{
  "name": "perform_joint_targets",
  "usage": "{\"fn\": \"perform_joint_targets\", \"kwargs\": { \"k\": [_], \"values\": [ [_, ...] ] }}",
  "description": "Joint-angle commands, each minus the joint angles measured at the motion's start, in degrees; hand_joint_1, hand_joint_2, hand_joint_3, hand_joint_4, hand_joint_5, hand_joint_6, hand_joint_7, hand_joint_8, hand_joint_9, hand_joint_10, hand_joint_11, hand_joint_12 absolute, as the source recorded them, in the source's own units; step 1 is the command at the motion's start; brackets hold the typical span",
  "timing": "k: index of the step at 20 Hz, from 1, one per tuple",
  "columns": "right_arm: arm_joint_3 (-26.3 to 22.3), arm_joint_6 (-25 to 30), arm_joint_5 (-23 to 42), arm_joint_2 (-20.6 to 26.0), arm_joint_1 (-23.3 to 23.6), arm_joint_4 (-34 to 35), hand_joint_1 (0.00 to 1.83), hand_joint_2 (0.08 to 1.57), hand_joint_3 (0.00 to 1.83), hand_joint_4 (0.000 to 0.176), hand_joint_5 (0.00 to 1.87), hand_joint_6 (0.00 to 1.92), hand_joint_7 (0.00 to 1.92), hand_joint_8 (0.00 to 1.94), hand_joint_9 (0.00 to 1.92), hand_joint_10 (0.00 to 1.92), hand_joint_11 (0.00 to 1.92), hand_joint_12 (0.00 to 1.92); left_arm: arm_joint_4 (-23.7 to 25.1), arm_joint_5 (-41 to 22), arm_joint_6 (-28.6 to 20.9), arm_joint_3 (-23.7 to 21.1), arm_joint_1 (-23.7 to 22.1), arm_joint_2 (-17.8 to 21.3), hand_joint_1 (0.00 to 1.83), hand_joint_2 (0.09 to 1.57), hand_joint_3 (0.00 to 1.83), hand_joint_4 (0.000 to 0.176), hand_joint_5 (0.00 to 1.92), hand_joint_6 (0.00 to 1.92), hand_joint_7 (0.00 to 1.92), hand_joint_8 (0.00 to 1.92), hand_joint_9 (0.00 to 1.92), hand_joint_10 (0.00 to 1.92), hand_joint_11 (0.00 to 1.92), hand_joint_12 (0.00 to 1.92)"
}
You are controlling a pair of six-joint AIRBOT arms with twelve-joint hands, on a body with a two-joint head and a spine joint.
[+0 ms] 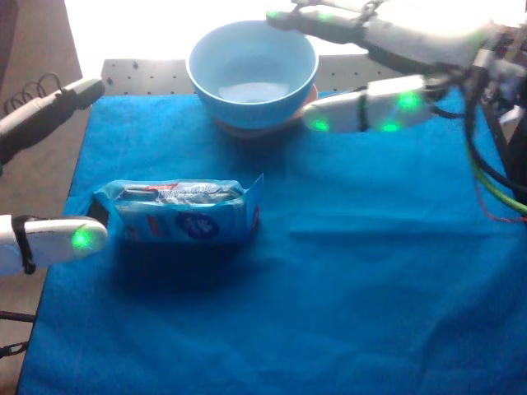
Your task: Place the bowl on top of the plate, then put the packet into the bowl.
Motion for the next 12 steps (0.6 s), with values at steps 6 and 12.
{"fn": "perform_joint_targets", "kwargs": {
  "k": [6, 12],
  "values": [
    [-6.5, 0.2, 23.5, 5.6, -8.1, 11.5, 0.39, 1.05, 0.00, 0.141, 0.00, 0.00, 0.00, 0.00, 0.00, 0.00, 0.00, 0.00, 0.5, -2.3, -0.5, 2.3, -3.5, -1.4, 0.85, 0.81, 0.00, 0.098, 0.00, 0.00, 0.00, 0.00, 0.00, 0.00, 0.06, 0.03],
    [-13.2, 0.2, 37.5, 10.5, -18.8, 20.4, 0.37, 1.01, 0.00, 0.164, 0.00, 0.00, 0.00, 0.00, 0.00, 0.00, 0.00, 0.00, 9.0, 8.4, -4.4, 7.6, -12.5, -6.0, 0.85, 0.76, 0.00, 0.082, 0.00, 0.00, 0.00, 0.00, 0.00, 0.00, 0.00, 0.00]
  ]
}}
